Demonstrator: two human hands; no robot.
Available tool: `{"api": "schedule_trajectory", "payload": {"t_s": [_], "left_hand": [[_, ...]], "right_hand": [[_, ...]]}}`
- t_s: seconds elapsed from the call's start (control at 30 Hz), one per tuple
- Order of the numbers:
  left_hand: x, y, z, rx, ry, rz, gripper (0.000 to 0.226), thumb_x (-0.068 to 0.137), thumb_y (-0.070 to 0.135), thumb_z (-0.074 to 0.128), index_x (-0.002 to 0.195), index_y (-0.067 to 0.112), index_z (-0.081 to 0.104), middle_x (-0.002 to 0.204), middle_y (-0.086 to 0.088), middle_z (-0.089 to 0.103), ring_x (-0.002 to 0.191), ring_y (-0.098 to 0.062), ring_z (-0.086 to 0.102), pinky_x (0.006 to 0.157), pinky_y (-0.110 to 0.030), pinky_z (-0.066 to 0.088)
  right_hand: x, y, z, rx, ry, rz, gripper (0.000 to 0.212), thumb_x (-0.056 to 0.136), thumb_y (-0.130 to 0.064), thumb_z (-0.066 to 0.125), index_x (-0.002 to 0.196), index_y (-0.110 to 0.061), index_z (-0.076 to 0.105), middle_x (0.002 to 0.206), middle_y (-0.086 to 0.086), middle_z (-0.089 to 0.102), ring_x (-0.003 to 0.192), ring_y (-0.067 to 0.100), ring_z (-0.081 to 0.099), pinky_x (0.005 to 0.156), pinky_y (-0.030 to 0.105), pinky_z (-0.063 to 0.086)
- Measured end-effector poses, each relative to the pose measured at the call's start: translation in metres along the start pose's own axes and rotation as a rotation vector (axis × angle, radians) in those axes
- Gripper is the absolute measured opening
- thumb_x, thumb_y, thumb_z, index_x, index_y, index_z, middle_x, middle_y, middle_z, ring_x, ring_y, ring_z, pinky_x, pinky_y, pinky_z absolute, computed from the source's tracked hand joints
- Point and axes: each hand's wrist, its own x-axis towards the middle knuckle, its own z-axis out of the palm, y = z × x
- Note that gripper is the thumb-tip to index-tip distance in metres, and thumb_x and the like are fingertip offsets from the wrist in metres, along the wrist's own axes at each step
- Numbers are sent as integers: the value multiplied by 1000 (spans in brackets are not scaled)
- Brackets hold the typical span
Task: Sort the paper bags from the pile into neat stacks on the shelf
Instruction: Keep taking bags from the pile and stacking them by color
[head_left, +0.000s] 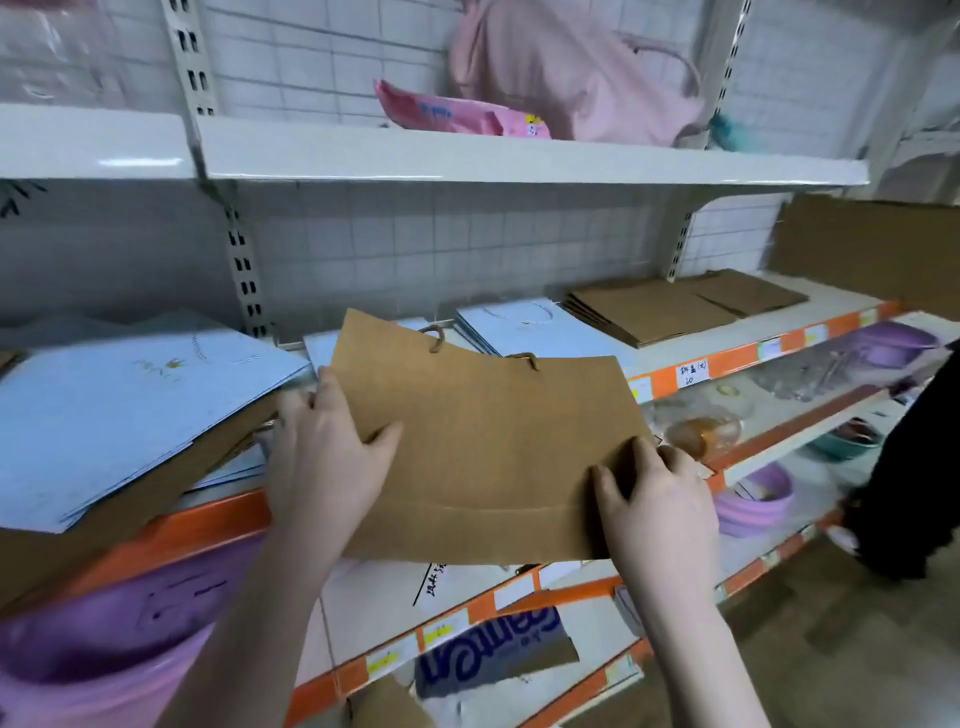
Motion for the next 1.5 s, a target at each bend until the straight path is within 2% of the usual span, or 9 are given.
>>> {"api": "schedule_trajectory", "payload": {"t_s": [0.23,0.4,0.57,0.77,0.97,1.13,1.4,1.5], "left_hand": [[57,80,78,-85,-40,-44,81,84,42,61,149,14,21,132,-15,35,124,-33,38,96,-41,37],[83,124,124,-82,-72,-72,76,84,41,62,145,14,27,129,-15,37,120,-34,40,92,-42,38],[96,172,167,-55,-29,-87,73,84,43,62,142,12,31,126,-18,39,116,-37,44,92,-45,39],[84,267,245,-32,8,-176,69,83,46,60,138,13,34,122,-17,40,112,-38,46,89,-44,41],[63,385,325,-62,-22,-219,64,82,44,62,130,7,41,115,-18,42,106,-40,48,89,-44,43],[67,457,374,-8,-13,-206,73,84,47,59,142,13,31,123,-18,41,113,-37,47,91,-43,42],[102,538,462,-29,-39,-215,78,85,46,59,148,14,24,129,-19,37,120,-39,41,94,-44,39],[122,572,508,-66,-79,-176,80,86,48,57,148,15,20,128,-16,36,119,-37,41,91,-43,41]], "right_hand": [[113,29,26,-40,-23,-8,42,91,-36,51,124,-9,53,121,17,51,107,36,47,89,38,35],[179,67,38,-26,-25,27,37,90,-33,54,117,-8,57,118,19,53,106,37,47,87,38,35],[243,110,52,70,-29,-8,36,89,-33,55,117,-9,58,117,18,53,106,36,46,88,37,34],[337,206,53,151,-89,-87,36,89,-33,55,117,-10,58,117,16,53,106,37,48,89,42,41],[431,316,31,109,-117,-116,38,90,-32,54,120,-9,59,119,17,54,106,37,49,89,40,39],[493,375,27,101,-105,-113,31,91,-32,51,108,-8,60,110,16,56,95,34,50,83,40,41],[587,435,37,26,-141,-95,38,94,-34,47,124,-13,54,124,13,51,106,33,48,89,38,39],[635,456,46,-26,-117,-79,38,94,-37,47,122,-12,54,124,13,51,107,33,49,88,39,42]]}}
